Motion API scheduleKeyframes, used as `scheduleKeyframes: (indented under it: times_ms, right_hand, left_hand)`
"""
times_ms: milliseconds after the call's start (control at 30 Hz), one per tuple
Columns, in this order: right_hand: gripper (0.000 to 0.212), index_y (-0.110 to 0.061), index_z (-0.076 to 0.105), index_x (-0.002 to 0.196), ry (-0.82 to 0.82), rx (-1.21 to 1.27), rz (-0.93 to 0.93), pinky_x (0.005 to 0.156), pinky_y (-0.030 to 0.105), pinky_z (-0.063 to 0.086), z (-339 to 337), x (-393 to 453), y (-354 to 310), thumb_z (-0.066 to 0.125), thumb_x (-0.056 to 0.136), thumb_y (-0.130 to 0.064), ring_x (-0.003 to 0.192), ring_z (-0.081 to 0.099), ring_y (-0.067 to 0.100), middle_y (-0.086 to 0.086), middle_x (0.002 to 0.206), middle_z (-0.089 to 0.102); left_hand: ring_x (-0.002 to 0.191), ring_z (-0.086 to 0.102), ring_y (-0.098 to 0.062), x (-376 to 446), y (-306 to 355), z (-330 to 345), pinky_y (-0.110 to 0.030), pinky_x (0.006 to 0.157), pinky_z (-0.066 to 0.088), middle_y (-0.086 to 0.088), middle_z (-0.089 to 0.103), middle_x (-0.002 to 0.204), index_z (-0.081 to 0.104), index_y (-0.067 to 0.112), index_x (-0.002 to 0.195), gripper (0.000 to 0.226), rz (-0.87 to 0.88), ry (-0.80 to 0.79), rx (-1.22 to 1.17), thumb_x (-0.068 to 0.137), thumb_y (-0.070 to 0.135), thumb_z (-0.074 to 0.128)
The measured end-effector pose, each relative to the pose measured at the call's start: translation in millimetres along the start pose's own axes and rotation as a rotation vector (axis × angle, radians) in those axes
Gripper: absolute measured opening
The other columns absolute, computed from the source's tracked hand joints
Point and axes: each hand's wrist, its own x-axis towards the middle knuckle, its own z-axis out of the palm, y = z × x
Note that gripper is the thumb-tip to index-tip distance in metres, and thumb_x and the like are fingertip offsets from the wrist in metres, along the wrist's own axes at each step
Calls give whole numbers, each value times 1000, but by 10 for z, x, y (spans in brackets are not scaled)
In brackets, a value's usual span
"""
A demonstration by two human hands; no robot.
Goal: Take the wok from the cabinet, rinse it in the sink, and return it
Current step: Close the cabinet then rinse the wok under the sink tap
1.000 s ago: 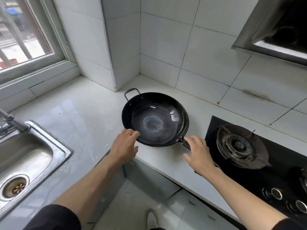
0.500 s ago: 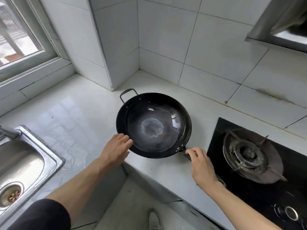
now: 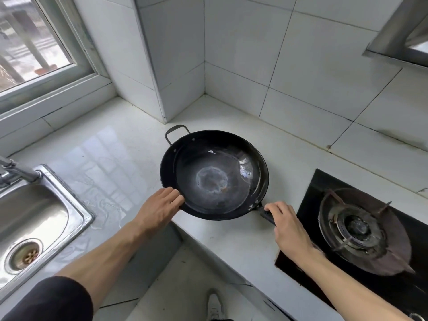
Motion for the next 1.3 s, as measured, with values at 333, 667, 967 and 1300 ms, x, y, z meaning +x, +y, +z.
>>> scheduleKeyframes:
  times_ms: [333,667,967,1300]
  right_hand:
    - [64,-21,51,117,-91,-34,-328,75,42,51,-52,407,-461,49,69,21,98,48,25,0,112,51]
    - [71,-29,43,121,-151,-51,-635,79,37,50,114,624,-1510,47,68,17,103,44,20,-6,115,47]
    - [64,-30,49,117,-149,-77,-839,84,37,49,268,415,-2841,48,71,14,103,46,21,-3,112,48]
    - [70,-34,43,118,-155,-159,-922,78,37,51,513,228,-3932,49,70,16,100,46,21,-3,112,47]
  left_hand:
    - [71,50,-23,-727,-116,-479,-30,67,39,-3,54,81,56,11,86,8,-126,31,107,89,16,50]
    - [75,53,-22,-1948,-144,-965,-31,68,43,-1,58,85,57,13,88,22,-427,25,155,94,32,46]
    - [74,51,-23,-3248,-394,-1350,-33,67,44,-1,57,84,54,14,85,17,-567,120,207,93,29,49]
    - [72,51,-22,-4293,-652,-1509,-34,66,47,-1,57,82,53,15,86,14,-629,205,194,92,27,50]
